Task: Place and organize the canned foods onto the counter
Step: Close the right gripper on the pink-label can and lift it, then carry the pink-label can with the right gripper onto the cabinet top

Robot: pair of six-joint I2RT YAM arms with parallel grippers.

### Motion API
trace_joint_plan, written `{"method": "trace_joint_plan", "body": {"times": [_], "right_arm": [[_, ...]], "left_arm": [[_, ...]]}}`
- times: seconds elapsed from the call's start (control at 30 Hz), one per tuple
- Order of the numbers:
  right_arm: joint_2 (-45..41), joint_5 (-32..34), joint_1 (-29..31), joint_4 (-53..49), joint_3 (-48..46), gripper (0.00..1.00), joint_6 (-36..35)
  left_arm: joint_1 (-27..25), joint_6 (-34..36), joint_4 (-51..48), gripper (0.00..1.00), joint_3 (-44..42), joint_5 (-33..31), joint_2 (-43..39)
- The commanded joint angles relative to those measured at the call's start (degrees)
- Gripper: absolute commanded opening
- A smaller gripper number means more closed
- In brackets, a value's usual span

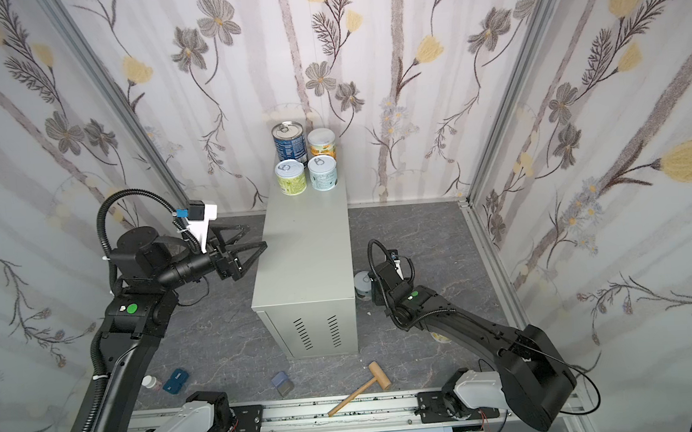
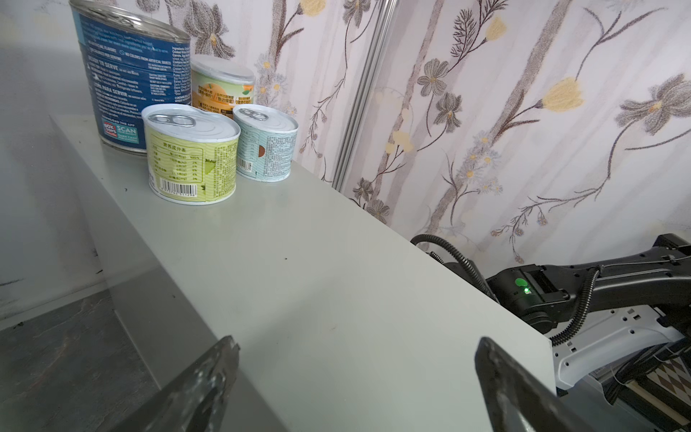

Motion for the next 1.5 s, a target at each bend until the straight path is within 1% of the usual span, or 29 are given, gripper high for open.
{"method": "trace_joint_plan", "body": {"times": [0.0,0.07,0.17,0.33,0.57,0.7,0.77,1.0,1.17,1.3,1.43,1.47], "right_arm": [[-3.40,3.88,-0.19,-1.66,4.17,0.49,-5.44],[-5.47,3.31,-0.57,-3.29,7.46,0.49,-8.72],[-7.41,0.29,-1.89,-6.91,14.34,0.49,-13.40],[-7.74,-6.28,-2.69,-12.74,25.95,0.50,-20.47],[-5.88,-16.31,-2.43,-19.43,39.48,0.50,-25.34],[-5.31,-22.89,-1.38,-19.60,43.58,0.50,-27.66],[-4.28,-25.01,-0.67,-19.73,45.22,0.49,-28.23],[1.11,-26.50,3.96,-22.41,53.12,0.49,-30.24],[5.64,-26.40,7.37,-25.29,58.46,0.51,-31.02],[9.58,-25.00,11.56,-28.43,62.47,0.54,-31.87],[13.48,-23.50,13.64,-30.24,65.42,0.58,-32.67],[14.29,-23.50,13.88,-30.63,66.19,0.61,-32.73]], "left_arm": [[0.05,0.21,1.63,1.00,0.01,0.48,-0.30],[0.06,0.16,1.77,1.00,0.01,0.56,-0.40],[0.04,-0.48,2.72,1.00,-0.26,0.83,-0.50],[0.04,-0.45,2.76,1.00,-0.35,0.95,-0.89],[0.04,-0.33,2.72,1.00,-0.35,0.92,-1.28],[0.04,-0.40,2.71,1.00,-0.43,1.07,-1.31],[0.04,-0.50,2.84,1.00,-0.43,1.01,-1.38],[0.03,-0.58,2.88,1.00,-0.52,0.90,-1.56],[0.04,-0.56,2.85,1.00,-0.61,0.88,-1.72],[0.12,-0.88,3.26,1.00,-0.79,0.98,-2.03],[0.17,-1.14,3.63,1.00,-0.99,1.01,-2.34],[0.11,-1.41,3.87,1.00,-1.05,1.09,-2.35]]}}
